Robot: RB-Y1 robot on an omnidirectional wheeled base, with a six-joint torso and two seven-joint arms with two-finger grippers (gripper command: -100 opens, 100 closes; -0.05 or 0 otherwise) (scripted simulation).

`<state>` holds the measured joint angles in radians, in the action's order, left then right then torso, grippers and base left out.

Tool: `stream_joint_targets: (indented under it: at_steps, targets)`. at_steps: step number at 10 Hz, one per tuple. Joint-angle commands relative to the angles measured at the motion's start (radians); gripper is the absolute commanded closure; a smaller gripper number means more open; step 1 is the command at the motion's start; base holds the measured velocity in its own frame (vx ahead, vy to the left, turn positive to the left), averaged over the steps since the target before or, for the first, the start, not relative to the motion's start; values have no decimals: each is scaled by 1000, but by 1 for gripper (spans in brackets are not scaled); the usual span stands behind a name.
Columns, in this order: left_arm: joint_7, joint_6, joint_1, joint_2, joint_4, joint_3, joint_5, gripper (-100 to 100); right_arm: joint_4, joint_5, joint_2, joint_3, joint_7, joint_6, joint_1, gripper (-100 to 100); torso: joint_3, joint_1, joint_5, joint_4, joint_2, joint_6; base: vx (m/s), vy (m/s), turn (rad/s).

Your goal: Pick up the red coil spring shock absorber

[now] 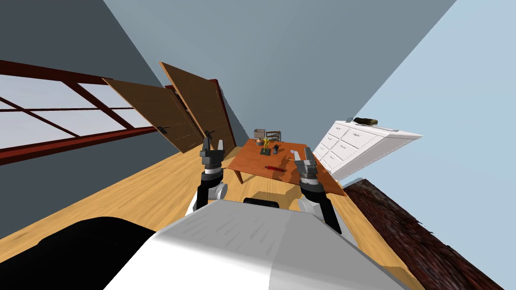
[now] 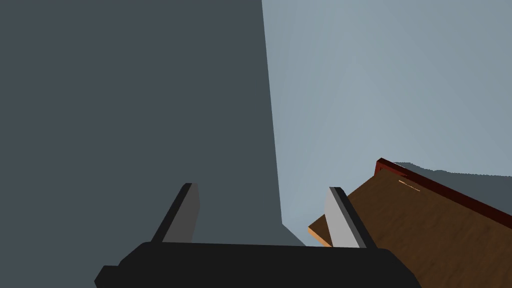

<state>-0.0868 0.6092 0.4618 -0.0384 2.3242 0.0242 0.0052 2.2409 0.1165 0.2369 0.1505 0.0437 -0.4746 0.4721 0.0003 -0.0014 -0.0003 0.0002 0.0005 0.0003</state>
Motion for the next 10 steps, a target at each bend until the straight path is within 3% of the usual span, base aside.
stream_joint_targets:
  at_steps: [1,5,10]
  targets:
    - [0,0,0,0,0,0,0,0,0,0,0,0,0,0,0,-100,0,0,0,0,0,0,0,0,0]
    - [0,0,0,0,0,0,0,0,0,0,0,0,0,0,0,-100,0,1,0,0,0,0,0,5,15]
    - [0,0,0,0,0,0,0,0,-140,-91,117,19,75,45,-55,-100,-1,6,1,0,-2,-1,14,83,165]
